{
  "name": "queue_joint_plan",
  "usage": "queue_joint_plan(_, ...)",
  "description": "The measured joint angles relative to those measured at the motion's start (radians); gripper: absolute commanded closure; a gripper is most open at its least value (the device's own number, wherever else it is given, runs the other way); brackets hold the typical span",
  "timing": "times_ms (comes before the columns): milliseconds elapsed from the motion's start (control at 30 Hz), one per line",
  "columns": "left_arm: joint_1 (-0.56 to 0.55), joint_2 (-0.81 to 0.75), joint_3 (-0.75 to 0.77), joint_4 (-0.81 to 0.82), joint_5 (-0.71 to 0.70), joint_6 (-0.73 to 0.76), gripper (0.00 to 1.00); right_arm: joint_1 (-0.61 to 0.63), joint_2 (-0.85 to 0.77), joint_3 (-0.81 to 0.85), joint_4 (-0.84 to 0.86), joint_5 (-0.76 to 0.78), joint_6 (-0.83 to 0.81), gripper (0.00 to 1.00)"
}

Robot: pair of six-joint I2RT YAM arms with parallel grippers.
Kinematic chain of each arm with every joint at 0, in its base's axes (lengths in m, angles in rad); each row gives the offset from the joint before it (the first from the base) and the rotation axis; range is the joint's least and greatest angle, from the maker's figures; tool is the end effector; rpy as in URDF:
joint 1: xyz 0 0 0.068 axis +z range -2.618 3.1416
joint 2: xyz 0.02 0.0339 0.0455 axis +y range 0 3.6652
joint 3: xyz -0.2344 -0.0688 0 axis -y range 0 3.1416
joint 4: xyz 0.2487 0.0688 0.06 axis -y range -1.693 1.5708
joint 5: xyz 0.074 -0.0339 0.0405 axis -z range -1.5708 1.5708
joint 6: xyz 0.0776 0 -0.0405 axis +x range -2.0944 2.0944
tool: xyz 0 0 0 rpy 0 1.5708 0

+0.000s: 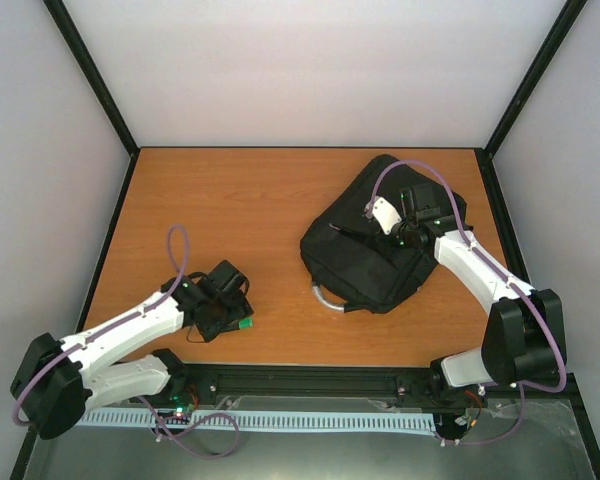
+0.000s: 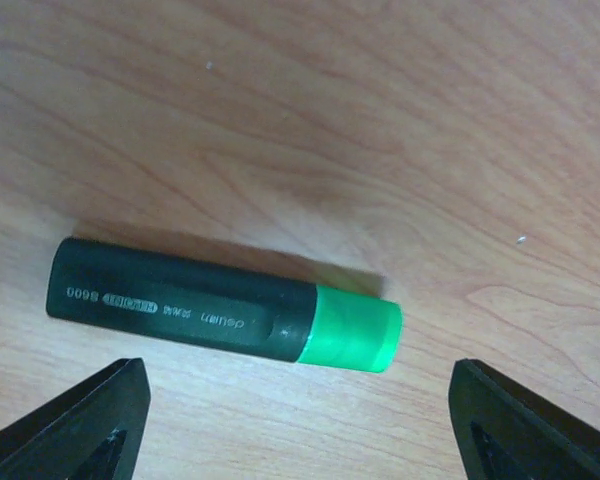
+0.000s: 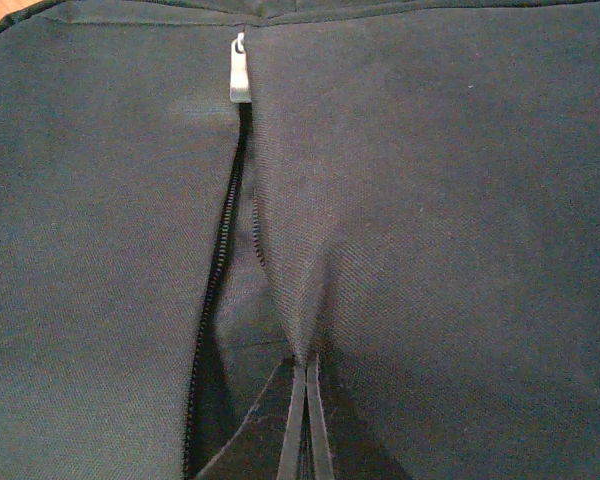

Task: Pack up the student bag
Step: Adjust the stationery at the center of the board.

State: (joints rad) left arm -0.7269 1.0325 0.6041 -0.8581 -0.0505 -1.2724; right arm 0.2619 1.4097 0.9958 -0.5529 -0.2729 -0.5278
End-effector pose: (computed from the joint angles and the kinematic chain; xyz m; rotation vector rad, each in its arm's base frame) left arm 0.1472 -0.1256 0.1206 -0.7993 2.8183 -0.3127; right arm 0.3024 0.1027 0.1774 -1.0601 2.2658 0.2369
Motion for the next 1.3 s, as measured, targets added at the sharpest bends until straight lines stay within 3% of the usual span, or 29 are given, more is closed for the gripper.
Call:
queue_joint_plan(333, 0.000, 0.104, -0.020, 0.010, 0.059, -0.093, 0.19, 0.000, 0.000, 0.000, 0.000, 0.000, 0.000, 0.97)
queue_joint_plan(667, 0.002, 0.243, 0.024, 0.082, 0.028, -0.080, 0.33, 0.000, 0.000, 0.000, -0.001, -0.001, -0.002, 0.97)
queue_joint_plan(800, 0.019, 0.341, 0.078, 0.083, 0.013, -0.029, 0.45, 0.000, 0.000, 0.000, -0.001, -0.001, -0.003, 0.97)
queue_joint_plan(1300, 0.033, 0.583, 0.291, 0.102, 0.014, 0.332, 0.68, 0.000, 0.000, 0.000, -0.002, -0.001, -0.004, 0.97)
